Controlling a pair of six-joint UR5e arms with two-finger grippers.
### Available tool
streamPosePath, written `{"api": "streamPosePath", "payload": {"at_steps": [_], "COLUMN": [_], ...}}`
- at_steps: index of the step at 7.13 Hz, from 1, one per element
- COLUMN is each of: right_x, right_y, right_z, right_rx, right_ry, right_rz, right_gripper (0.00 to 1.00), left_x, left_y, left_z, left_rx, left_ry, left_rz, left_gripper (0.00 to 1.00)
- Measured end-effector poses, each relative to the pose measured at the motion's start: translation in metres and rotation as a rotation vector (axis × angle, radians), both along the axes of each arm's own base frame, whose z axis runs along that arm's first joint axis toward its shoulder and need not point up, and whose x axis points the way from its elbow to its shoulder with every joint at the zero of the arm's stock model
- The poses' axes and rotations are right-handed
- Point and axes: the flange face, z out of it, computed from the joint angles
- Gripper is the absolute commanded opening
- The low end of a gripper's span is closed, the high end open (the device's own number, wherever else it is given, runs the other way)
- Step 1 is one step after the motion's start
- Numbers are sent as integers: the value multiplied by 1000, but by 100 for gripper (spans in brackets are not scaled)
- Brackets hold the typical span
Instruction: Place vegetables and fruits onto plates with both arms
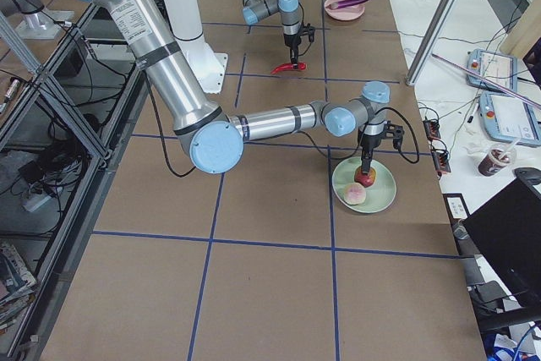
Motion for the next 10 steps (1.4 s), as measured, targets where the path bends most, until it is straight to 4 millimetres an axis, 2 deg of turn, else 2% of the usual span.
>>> {"api": "streamPosePath", "payload": {"at_steps": [1,2,3,4,6,7,8,9,10], "right_x": [1,6,11,16,28,33,37,39,39], "right_y": [7,20,39,58,88,102,116,128,136], "right_z": [-18,-31,-38,-41,-50,-55,-59,-63,-65], "right_rx": [5,10,8,4,20,35,48,57,63], "right_ry": [-58,-114,-167,-211,-256,-267,-275,-281,-284], "right_rz": [-17,-38,-64,-88,-110,-116,-123,-130,-135], "right_gripper": [100,100,100,100,100,100,100,100,100], "left_x": [-34,-74,-119,-168,-288,-328,-343,-346,-340], "left_y": [-31,-64,-104,-147,-235,-260,-276,-285,-287], "left_z": [0,16,43,74,156,197,238,274,292], "left_rx": [5,0,-14,-33,-89,-99,-103,-102,-96], "left_ry": [10,-1,-33,-76,-150,-178,-191,-192,-186], "left_rz": [-57,-124,-194,-234,-164,-119,-95,-82,-69], "left_gripper": [0,0,0,0,0,2,38,99,100]}}
